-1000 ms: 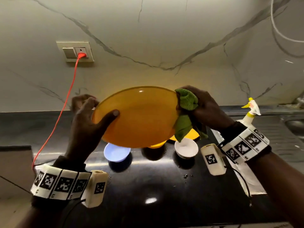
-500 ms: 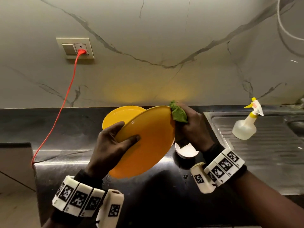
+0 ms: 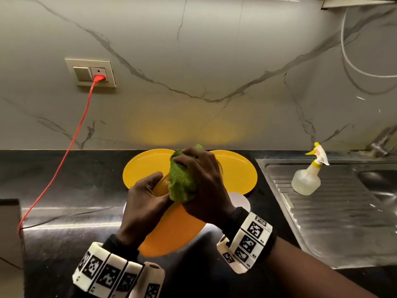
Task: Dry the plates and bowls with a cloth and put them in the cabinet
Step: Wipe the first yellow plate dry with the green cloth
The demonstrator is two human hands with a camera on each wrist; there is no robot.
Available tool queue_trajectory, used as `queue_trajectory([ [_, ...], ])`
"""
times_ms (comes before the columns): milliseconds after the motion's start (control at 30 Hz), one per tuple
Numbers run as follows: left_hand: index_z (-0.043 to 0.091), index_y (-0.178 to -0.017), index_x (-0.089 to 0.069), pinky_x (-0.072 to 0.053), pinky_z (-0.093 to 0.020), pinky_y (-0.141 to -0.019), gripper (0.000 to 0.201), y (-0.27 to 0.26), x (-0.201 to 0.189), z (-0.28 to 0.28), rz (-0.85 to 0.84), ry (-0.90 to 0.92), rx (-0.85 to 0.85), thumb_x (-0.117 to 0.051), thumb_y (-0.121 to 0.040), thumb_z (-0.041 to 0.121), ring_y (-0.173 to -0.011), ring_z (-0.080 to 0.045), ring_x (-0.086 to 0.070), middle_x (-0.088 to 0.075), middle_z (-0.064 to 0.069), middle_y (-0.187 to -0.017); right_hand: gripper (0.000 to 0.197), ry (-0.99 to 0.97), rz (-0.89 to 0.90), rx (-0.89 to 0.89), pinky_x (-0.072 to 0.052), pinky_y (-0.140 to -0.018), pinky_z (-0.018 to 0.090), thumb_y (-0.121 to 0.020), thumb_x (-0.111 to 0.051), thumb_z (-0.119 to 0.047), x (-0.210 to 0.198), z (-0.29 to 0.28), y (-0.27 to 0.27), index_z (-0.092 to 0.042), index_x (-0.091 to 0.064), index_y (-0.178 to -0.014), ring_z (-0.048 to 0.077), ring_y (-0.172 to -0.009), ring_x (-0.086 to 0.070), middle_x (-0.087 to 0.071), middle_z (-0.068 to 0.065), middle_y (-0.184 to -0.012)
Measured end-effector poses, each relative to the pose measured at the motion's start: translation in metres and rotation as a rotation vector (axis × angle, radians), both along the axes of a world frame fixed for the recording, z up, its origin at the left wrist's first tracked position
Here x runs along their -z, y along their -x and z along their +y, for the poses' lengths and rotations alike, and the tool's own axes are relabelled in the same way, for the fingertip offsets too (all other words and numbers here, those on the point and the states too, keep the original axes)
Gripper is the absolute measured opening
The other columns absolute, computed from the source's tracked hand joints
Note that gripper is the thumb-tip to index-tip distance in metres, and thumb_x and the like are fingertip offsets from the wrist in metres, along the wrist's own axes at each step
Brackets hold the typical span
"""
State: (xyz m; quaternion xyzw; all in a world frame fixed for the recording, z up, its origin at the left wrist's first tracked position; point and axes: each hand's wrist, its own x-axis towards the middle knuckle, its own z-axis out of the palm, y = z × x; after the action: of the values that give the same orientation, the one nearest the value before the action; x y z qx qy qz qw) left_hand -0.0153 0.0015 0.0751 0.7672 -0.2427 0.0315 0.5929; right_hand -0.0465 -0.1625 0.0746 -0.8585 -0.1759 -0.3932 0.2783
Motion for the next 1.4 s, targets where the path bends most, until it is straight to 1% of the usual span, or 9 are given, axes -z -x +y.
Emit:
queue_trajectory([
  [133,0.012,-0.07,-0.058,-0.048,-0.052,-0.058,0.048,0.004,-0.001,0.001,-0.005,0.007,0.005,-0.071,-0.068,0.057,-0.06,-0.026,-0.054,-0.057,-0.008,-0.064,0.049,0.042,0.036,-0.035,-0.038,-0.106,0.044,-0.08,-0.069,-0.028,0.006,-0.006,-0.008,-0.011,-0.061,-0.125,0.027,-0.126,-0.05,-0.056,0.01,-0.131],
  [233,0.013,-0.068,-0.055,-0.047,-0.052,-0.058,0.049,0.009,-0.003,0.006,-0.012,0.012,0.0,-0.072,-0.065,0.059,-0.064,-0.03,-0.056,-0.053,-0.009,-0.065,0.034,-0.086,0.036,-0.011,-0.048,-0.089,0.045,-0.084,-0.068,-0.019,0.005,-0.017,-0.016,-0.009,-0.066,-0.117,0.023,-0.107,-0.06,-0.066,0.007,-0.116],
  [433,0.005,-0.081,-0.063,-0.055,-0.049,-0.063,0.062,0.012,-0.006,0.016,0.052,0.061,-0.007,-0.076,-0.056,0.059,-0.073,-0.023,-0.065,-0.062,-0.008,-0.084,0.021,-0.489,0.075,0.119,-0.051,-0.063,0.037,-0.09,-0.054,-0.036,-0.005,-0.03,-0.019,-0.019,-0.066,-0.094,0.013,-0.071,-0.062,-0.066,-0.008,-0.08],
  [600,0.023,-0.084,-0.06,-0.054,-0.045,-0.06,0.042,0.009,-0.011,0.016,-0.003,-0.053,0.081,-0.074,-0.065,0.058,-0.068,-0.015,-0.064,-0.064,0.0,-0.078,0.029,-0.273,0.018,0.131,-0.052,-0.064,0.039,-0.081,-0.054,-0.034,-0.009,-0.024,-0.022,-0.013,-0.069,-0.093,0.025,-0.07,-0.064,-0.07,0.003,-0.081],
  [733,0.018,-0.097,-0.068,-0.049,-0.055,-0.07,0.036,0.007,-0.006,0.005,-0.091,-0.103,0.096,-0.072,-0.071,0.043,-0.079,-0.03,-0.064,-0.07,-0.003,-0.083,0.031,0.032,-0.063,0.128,-0.04,-0.071,0.03,-0.077,-0.056,-0.035,-0.009,0.002,-0.02,-0.01,-0.069,-0.089,0.026,-0.074,-0.064,-0.07,0.005,-0.082],
  [967,0.017,-0.078,-0.059,-0.04,-0.045,-0.054,0.029,0.01,-0.002,0.012,-0.111,0.018,0.066,-0.072,-0.073,0.042,-0.06,-0.018,-0.05,-0.055,-0.003,-0.067,0.037,0.038,-0.052,0.08,-0.041,-0.064,0.026,-0.072,-0.054,-0.037,-0.02,0.0,-0.026,-0.01,-0.07,-0.093,0.026,-0.069,-0.064,-0.069,0.004,-0.079],
  [1067,0.017,-0.076,-0.056,-0.045,-0.053,-0.056,0.033,0.011,-0.001,0.019,-0.045,0.079,0.047,-0.074,-0.072,0.045,-0.065,-0.031,-0.055,-0.055,-0.009,-0.071,0.036,-0.201,0.013,0.147,-0.048,-0.054,0.033,-0.075,-0.05,-0.038,-0.018,-0.016,-0.034,-0.013,-0.066,-0.096,0.026,-0.062,-0.061,-0.068,0.003,-0.074],
  [1200,0.018,-0.077,-0.054,-0.049,-0.059,-0.058,0.037,0.016,0.0,0.025,0.035,0.117,0.043,-0.075,-0.07,0.048,-0.07,-0.037,-0.058,-0.056,-0.014,-0.075,0.036,-0.587,0.161,0.203,-0.054,-0.067,0.046,-0.084,-0.049,-0.047,-0.001,-0.037,-0.041,-0.013,-0.061,-0.085,0.026,-0.067,-0.061,-0.063,-0.001,-0.073],
  [1400,0.032,-0.094,-0.057,-0.058,-0.042,-0.065,0.041,0.015,-0.006,0.017,0.033,-0.059,0.094,-0.075,-0.066,0.056,-0.077,-0.012,-0.066,-0.064,0.01,-0.091,0.033,-0.292,0.042,0.211,-0.05,-0.051,0.04,-0.08,-0.048,-0.039,-0.014,-0.035,-0.035,-0.011,-0.064,-0.085,0.03,-0.054,-0.058,-0.064,0.007,-0.064],
])
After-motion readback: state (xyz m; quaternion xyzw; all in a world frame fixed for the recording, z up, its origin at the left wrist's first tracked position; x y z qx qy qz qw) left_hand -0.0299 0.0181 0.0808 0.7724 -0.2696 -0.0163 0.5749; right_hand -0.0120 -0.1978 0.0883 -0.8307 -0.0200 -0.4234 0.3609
